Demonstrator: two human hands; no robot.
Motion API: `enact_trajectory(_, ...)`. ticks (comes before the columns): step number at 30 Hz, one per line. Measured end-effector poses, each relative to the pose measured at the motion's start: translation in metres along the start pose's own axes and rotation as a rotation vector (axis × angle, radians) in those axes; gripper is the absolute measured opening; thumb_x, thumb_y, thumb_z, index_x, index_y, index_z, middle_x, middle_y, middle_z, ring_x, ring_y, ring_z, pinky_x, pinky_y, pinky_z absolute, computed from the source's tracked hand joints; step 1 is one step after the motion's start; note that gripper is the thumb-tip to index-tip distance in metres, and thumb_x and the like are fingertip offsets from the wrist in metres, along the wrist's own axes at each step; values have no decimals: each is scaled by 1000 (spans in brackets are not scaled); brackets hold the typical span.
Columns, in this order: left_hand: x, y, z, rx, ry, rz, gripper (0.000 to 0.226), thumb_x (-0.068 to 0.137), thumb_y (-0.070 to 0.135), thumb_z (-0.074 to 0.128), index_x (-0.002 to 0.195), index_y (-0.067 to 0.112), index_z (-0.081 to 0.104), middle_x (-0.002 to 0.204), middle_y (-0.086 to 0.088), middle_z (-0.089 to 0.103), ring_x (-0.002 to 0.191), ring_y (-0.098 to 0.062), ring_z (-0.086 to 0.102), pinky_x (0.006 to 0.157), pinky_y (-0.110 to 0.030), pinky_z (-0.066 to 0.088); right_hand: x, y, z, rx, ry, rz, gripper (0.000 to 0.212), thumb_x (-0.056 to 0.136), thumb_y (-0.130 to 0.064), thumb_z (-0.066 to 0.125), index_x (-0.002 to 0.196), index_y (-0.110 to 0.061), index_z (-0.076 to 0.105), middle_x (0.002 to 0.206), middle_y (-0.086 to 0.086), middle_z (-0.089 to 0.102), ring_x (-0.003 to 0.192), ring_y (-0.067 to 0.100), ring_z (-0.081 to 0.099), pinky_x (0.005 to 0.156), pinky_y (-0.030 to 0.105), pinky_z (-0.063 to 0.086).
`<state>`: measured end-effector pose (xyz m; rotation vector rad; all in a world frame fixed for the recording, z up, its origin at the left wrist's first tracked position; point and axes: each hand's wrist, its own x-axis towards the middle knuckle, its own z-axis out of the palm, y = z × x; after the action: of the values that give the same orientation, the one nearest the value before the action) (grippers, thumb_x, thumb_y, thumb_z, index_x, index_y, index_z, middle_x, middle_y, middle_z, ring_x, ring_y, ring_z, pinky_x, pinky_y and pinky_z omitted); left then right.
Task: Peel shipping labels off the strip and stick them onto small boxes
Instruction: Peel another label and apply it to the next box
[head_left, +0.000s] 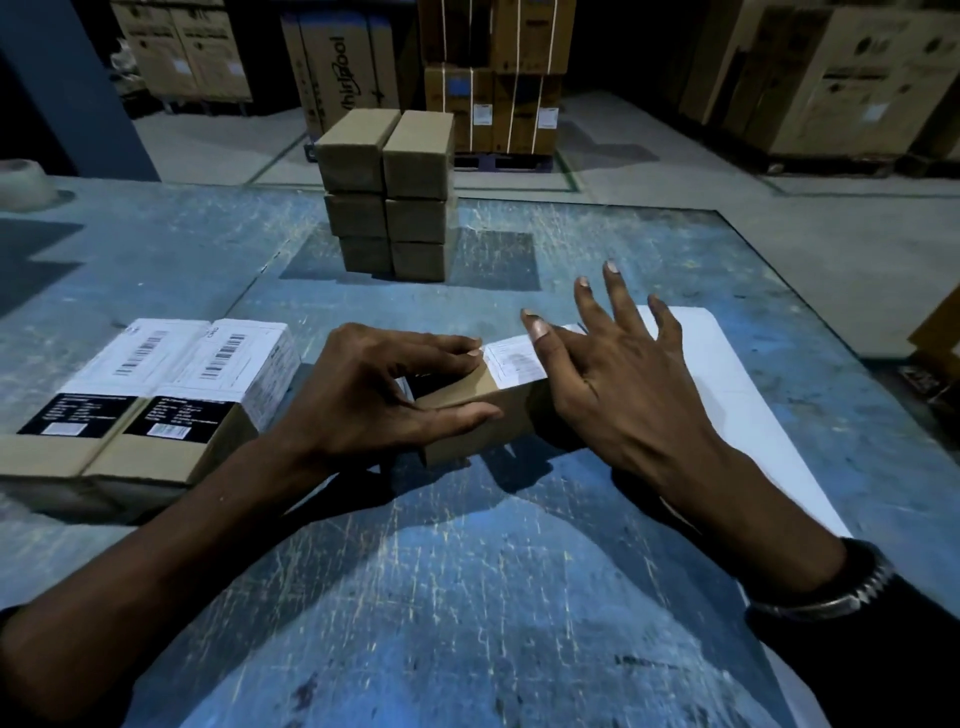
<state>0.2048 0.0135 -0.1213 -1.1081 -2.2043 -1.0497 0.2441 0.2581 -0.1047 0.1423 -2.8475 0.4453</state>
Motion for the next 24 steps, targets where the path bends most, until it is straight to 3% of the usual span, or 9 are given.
enact_trajectory(3,3,1,-2,-59,-44,-23,51,77,36,97,117,8,82,123,-1,78,112,-5,75,89,-30,64,1,4,-4,175,-25,116,56,109,-67,21,153,-50,52,173,-2,36,163,17,22,129,46,16)
enact_trajectory(5,5,-1,-1,-53,-90,-74,66,78,42,96,132,12,74,132,1,74,119,-4,71,94,-32,63,2,9,-4,310,-59,216,51,109,-67,31,153,-52,52,160,-5,55,146,23,50,110,41,39)
enact_trajectory(8,5,-4,-1,19,-152,-133,78,77,57,90,141,19,69,131,4,75,115,-3,73,89,-38,65,4,17,-3,355,-73,274,57,105,-72,38,148,-41,60,149,-6,65,138,26,57,107,38,43)
enact_trajectory(10,5,0,-2,67,-178,-75,69,80,54,87,137,19,71,128,7,76,110,-3,74,87,-38,64,7,20,-7,458,-39,331,58,105,-70,44,120,-24,77,115,-1,79,111,21,70,93,35,51)
enact_trajectory(12,5,4,-4,212,-167,45,66,84,48,86,140,18,69,131,5,75,109,-8,75,83,-38,63,9,18,-15,708,-35,417,57,100,-72,53,109,-22,81,99,-3,81,97,15,73,95,36,56)
enact_trajectory(15,6,3,-7,401,-135,226,60,90,33,83,144,14,66,141,-2,69,122,-23,70,91,-45,60,7,20,-27,1047,-114,470,50,90,-71,69,115,-29,78,102,-11,83,108,18,74,102,46,56)
enact_trajectory(17,7,2,-4,430,-106,320,49,96,23,79,142,11,67,144,-6,67,131,-26,65,108,-50,53,6,23,-27,1133,-185,446,47,85,-63,78,122,-34,76,109,-8,82,115,23,73,88,43,54)
enact_trajectory(20,5,4,4,451,-6,408,39,98,11,76,137,10,71,143,-6,68,135,-26,63,118,-56,43,6,23,-23,1299,-274,482,56,78,-42,87,131,-42,70,114,1,82,95,23,71,67,35,54)
enact_trajectory(24,4,12,5,459,99,443,41,94,10,80,134,8,72,140,-8,68,134,-27,63,115,-60,45,5,24,-19,1518,-254,408,59,78,-34,87,134,-23,69,124,9,79,108,26,75,89,46,65)
